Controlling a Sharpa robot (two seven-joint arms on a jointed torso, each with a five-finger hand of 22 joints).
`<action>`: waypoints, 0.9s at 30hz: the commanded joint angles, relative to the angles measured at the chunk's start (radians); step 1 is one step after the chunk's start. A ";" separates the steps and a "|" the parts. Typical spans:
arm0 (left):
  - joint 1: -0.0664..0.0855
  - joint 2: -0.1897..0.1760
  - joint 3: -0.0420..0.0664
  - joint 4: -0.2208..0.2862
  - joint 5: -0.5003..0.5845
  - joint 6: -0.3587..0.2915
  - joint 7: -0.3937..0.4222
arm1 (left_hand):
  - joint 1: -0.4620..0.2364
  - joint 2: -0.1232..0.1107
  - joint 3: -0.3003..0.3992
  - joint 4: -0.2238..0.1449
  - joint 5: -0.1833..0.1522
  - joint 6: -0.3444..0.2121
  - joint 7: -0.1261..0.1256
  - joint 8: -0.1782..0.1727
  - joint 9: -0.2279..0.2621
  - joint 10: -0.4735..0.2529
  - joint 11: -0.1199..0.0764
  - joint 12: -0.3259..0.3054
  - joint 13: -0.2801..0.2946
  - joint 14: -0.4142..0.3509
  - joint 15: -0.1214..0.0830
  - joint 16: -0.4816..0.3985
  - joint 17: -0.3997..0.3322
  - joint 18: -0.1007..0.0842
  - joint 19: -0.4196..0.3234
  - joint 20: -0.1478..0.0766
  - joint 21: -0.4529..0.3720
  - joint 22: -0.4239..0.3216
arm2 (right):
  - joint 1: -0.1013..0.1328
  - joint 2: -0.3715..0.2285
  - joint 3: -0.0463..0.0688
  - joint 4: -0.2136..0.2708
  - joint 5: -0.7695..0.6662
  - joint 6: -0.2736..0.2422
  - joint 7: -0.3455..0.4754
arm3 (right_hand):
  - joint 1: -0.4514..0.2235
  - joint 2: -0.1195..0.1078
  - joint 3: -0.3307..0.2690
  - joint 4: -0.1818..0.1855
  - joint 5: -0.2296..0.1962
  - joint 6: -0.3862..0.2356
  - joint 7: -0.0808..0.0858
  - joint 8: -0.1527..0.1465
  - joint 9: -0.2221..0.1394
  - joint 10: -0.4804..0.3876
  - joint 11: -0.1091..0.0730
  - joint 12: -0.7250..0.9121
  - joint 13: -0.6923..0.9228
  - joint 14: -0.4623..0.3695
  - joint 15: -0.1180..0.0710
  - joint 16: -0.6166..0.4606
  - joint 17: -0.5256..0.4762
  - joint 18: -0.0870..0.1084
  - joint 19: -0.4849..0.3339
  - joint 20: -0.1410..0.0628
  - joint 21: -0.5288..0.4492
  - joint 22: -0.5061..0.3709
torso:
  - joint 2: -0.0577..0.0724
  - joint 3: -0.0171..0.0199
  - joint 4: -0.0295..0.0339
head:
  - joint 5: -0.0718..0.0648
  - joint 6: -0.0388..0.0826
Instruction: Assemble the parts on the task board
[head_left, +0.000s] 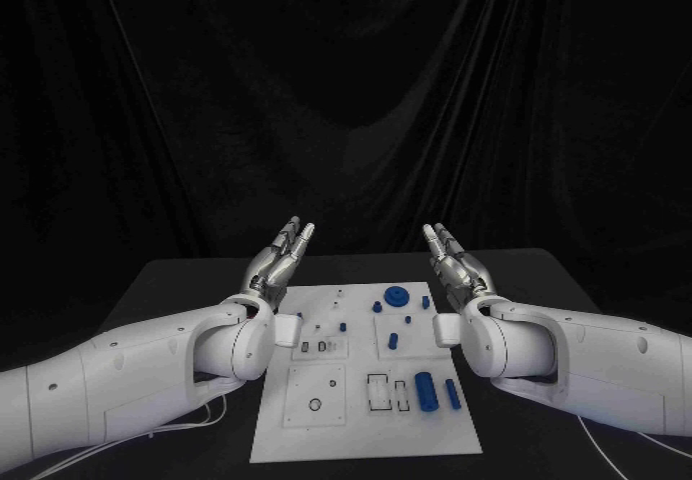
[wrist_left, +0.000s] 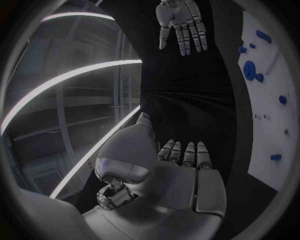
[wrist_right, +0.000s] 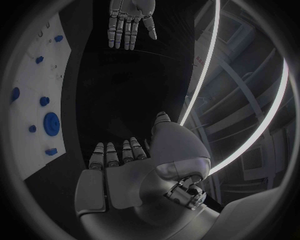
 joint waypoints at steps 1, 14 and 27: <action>0.020 0.012 -0.019 -0.016 0.090 0.247 0.091 | 0.050 0.000 -0.016 0.010 0.012 0.009 -0.015 0.006 0.003 0.000 -0.018 -0.003 -0.001 0.001 -0.156 -0.004 -0.002 0.032 0.001 -0.014 -0.003 -0.001 | 0.012 0.001 -0.012 -0.001 0.139 0.082 0.051 | 0.012 0.001 -0.008 0.001 0.004 0.007 0.008 0.003 0.001 -0.001 0.021 0.004 0.001 0.000 -0.176 -0.004 -0.002 0.012 0.000 -0.066 -0.004 -0.002 | 0.000 -0.0002 0.0004 | 0.000 0.000; 0.062 0.036 -0.082 -0.054 0.165 0.471 0.151 | 0.070 0.001 -0.019 0.011 0.014 0.022 -0.009 0.008 0.005 0.000 -0.012 -0.003 -0.001 0.001 -0.147 -0.004 -0.002 0.041 0.001 0.061 -0.003 -0.001 | 0.017 0.002 -0.021 -0.001 0.158 0.091 0.056 | 0.041 0.000 -0.012 -0.003 0.015 0.031 0.034 0.008 0.004 0.002 0.110 0.038 0.007 0.000 -0.102 -0.004 -0.002 0.000 0.000 -0.007 -0.004 -0.002 | 0.000 -0.0002 0.0004 | 0.000 0.000; 0.053 -0.015 -0.083 -0.083 0.063 0.493 0.145 | 0.122 0.005 -0.012 0.011 0.103 0.085 0.039 0.025 0.013 0.001 0.043 -0.003 0.000 0.001 0.016 -0.004 -0.002 0.053 0.001 0.158 -0.003 -0.001 | 0.025 -0.025 -0.021 -0.081 -0.008 0.401 -0.070 | 0.154 -0.008 -0.004 -0.077 0.114 0.355 0.220 0.136 0.052 0.212 0.311 0.350 0.046 0.554 0.238 0.309 0.094 -0.001 0.560 0.320 0.285 0.130 | 0.002 -0.0001 -0.0001 | 0.025 -0.079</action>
